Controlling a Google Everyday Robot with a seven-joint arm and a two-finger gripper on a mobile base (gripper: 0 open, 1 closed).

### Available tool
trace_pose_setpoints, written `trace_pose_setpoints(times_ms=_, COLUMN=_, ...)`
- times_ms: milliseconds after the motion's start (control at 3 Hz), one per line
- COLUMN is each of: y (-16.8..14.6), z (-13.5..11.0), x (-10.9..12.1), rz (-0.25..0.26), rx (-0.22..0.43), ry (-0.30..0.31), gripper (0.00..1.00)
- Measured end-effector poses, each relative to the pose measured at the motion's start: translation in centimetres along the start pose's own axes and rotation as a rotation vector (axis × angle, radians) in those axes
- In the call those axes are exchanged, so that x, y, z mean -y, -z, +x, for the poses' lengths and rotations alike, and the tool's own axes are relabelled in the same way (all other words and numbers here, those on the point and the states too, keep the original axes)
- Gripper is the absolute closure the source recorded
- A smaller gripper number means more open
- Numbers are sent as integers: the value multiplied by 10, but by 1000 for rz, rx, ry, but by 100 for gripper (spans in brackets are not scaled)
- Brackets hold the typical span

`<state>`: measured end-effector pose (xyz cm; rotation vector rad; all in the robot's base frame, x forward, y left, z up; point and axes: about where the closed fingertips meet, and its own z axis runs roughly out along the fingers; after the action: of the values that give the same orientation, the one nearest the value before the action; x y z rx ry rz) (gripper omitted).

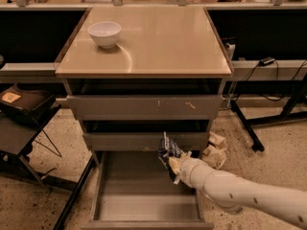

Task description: Pick blue chip bag from bottom drawer and place on counter

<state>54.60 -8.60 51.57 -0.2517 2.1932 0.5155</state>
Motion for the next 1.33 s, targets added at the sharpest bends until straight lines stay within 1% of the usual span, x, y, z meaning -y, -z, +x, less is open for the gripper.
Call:
trace_pose_setpoints(times_ms=333, y=41, z=-20, x=-9, rz=55, rx=73, ry=42, gripper=100)
trace_pose_setpoints(times_ms=667, y=47, z=-34, x=0, rz=58, rx=58, ry=9, gripper=100)
trace_pose_setpoints(times_ms=1000, y=75, z=-89, x=8, rz=104, rx=87, ry=-46, gripper=100)
trace_pose_setpoints(times_ms=1333, y=117, z=-161, x=2, rz=190, rx=175, ry=-95, gripper=100)
